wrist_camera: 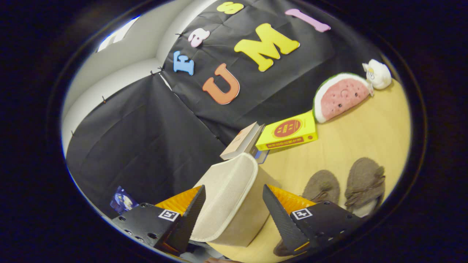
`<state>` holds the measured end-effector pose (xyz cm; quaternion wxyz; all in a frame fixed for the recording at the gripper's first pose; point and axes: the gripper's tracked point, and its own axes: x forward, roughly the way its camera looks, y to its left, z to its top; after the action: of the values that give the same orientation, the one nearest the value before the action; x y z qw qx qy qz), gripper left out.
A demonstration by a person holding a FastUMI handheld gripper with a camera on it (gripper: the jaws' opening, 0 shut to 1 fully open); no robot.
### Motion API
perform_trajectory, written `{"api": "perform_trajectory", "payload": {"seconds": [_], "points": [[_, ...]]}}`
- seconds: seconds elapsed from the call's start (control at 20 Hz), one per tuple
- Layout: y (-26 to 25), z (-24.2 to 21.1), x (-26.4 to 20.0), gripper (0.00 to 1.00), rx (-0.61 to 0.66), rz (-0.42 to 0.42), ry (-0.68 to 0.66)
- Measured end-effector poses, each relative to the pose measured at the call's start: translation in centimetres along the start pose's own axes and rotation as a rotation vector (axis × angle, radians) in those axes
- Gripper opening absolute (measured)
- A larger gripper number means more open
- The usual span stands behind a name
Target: Open the storage box then place both shoes into the box .Put the left shoe in first, then the right shoe, with the right side of both shoes facing outward in a uniform manner.
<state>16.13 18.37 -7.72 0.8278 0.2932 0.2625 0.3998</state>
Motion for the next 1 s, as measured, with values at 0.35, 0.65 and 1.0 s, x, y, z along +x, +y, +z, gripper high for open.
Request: {"api": "perform_trajectory", "payload": {"seconds": [0.35,0.65,1.0], "points": [[0.1,-2.5,4.1,0.94,0.299,0.135,0.217],[0.8,-2.1,3.7,0.58,0.296,0.128,0.223],[3.6,0.1,2.9,0.07,0.249,0.061,0.178]]}}
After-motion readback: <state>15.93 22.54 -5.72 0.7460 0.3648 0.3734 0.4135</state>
